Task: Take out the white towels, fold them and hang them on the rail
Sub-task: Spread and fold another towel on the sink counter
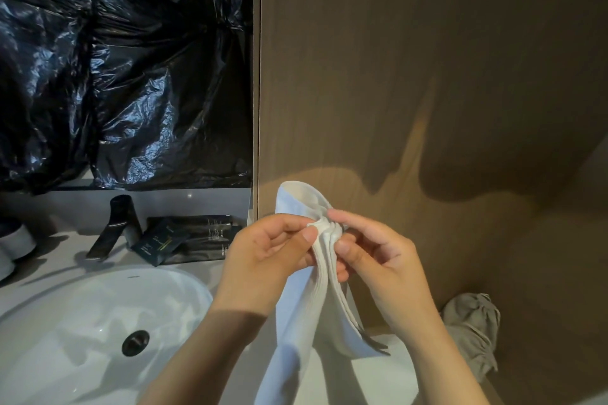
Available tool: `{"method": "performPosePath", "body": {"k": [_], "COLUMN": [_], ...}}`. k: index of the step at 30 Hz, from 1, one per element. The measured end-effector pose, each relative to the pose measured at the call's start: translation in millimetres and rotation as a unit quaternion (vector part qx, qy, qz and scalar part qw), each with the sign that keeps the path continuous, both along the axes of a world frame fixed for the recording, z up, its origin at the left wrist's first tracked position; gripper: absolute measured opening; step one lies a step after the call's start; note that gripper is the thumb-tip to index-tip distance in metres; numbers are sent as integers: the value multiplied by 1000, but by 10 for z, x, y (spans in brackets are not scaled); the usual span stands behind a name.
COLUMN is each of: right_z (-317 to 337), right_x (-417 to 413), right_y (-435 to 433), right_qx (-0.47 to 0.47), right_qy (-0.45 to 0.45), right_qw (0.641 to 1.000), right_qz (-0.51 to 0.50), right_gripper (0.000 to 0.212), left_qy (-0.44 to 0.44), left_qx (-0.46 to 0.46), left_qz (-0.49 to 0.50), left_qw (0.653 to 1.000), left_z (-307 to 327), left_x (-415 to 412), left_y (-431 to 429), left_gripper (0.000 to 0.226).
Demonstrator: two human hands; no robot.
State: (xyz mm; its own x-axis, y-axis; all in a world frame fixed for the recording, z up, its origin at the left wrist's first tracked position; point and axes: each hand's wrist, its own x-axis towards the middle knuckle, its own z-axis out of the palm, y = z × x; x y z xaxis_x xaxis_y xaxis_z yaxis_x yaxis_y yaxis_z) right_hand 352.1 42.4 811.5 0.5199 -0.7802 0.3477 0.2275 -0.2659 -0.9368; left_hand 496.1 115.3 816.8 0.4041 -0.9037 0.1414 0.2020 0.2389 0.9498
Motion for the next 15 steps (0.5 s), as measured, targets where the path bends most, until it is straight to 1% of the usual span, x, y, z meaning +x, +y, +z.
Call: {"method": "performPosePath", "body": {"k": [5,9,11,13,15], "right_z": [6,-12,7,15,17], "right_x": [35,59,63,69,72], "right_y": [5,7,6,-2,-9], "right_qx": [12,13,7,5,4], "right_qy": [-30,-48,-47,-44,-40], "right_qw": [999,999,999,999,999], "right_qz": [-5,-17,-24,-28,-30], "right_gripper": [21,20,19,16,9], "left_qy": [-10,-24,-45,-67,-79], "left_qx": [-10,-10,-10,-15,-29], "left_qz": [-16,-14,-9,-5,-5], "left_qw": [1000,1000,999,998,996], "left_z": [42,77,90,96,93], "left_x": [-11,-18,-6,18,29], "left_y": [3,-2,-8,-21,-35], "left_gripper": [22,25,29,27,26]}}
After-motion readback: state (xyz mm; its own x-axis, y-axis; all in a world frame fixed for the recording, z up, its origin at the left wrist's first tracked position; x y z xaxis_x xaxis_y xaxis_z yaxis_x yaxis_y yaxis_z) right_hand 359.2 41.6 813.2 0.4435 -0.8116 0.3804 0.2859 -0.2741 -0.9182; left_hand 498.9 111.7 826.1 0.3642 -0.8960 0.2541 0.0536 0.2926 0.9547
